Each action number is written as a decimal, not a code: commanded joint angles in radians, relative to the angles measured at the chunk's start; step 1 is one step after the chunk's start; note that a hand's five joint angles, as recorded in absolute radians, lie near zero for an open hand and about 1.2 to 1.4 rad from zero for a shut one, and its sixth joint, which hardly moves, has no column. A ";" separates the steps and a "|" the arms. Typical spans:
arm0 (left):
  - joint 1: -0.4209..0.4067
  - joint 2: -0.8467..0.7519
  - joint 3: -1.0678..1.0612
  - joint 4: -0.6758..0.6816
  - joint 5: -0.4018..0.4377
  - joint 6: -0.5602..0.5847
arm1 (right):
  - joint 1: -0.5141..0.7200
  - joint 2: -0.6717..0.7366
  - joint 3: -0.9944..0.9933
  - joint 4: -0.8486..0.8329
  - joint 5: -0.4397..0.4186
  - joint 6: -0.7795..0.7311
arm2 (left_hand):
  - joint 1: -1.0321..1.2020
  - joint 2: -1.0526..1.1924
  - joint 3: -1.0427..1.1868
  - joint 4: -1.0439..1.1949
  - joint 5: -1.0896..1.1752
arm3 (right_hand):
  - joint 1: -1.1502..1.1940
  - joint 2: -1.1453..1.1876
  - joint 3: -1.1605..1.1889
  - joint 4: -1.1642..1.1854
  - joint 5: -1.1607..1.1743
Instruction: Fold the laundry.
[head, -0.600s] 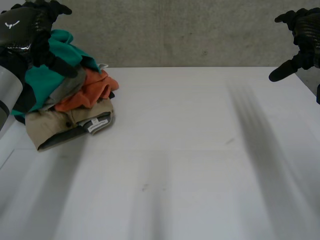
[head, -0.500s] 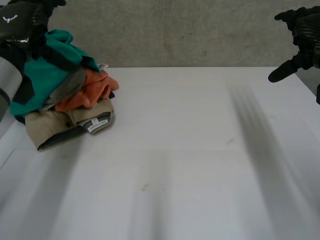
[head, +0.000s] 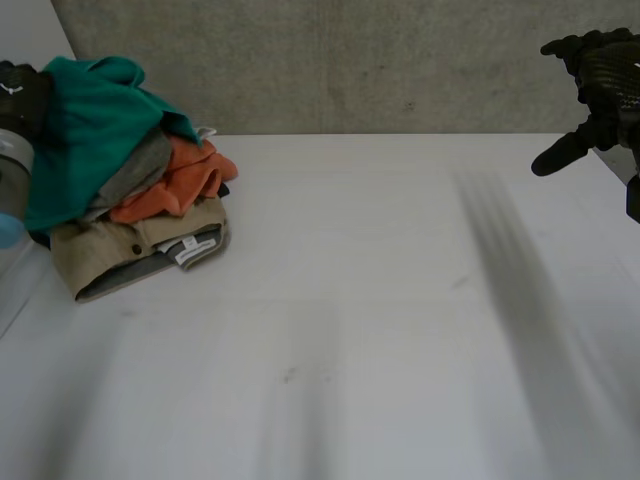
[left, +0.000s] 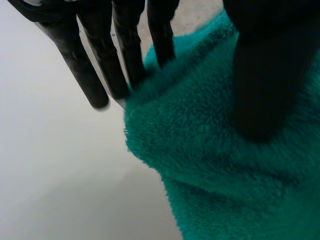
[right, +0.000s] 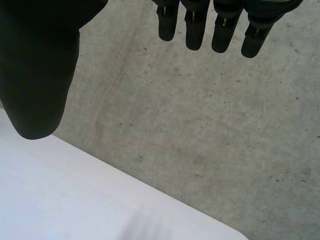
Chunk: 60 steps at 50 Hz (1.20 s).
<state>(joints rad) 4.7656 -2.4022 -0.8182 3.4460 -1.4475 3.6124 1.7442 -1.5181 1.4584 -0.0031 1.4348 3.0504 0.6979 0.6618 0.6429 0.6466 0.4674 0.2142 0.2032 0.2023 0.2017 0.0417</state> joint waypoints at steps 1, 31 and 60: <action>-0.012 -0.020 0.034 0.018 0.030 0.000 | 0.000 0.002 0.000 0.000 -0.002 -0.001 | 0.698 0.734 0.753 0.750 0.754 | -0.040 -0.029 -0.028 -0.027 -0.042; -0.601 0.395 -0.411 0.012 0.087 -0.558 | -0.014 -0.030 -0.041 0.023 -0.020 -0.002 | 0.698 0.734 0.753 0.750 0.754 | -0.040 -0.029 -0.028 -0.027 -0.042; -0.432 0.565 -0.634 -0.094 0.087 -0.295 | 0.133 0.156 -0.009 0.311 -0.136 -0.386 | -0.458 -0.422 -0.403 -0.407 -0.402 | -0.040 -0.029 -0.028 -0.027 -0.042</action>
<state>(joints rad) 4.2037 -1.8665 -1.3841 3.3459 -1.3668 3.1882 1.7734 -1.4006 1.3993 0.2856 1.2946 2.7242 0.2449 0.2533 0.2567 0.2458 0.0673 0.2141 0.2032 0.2023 0.2017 0.0417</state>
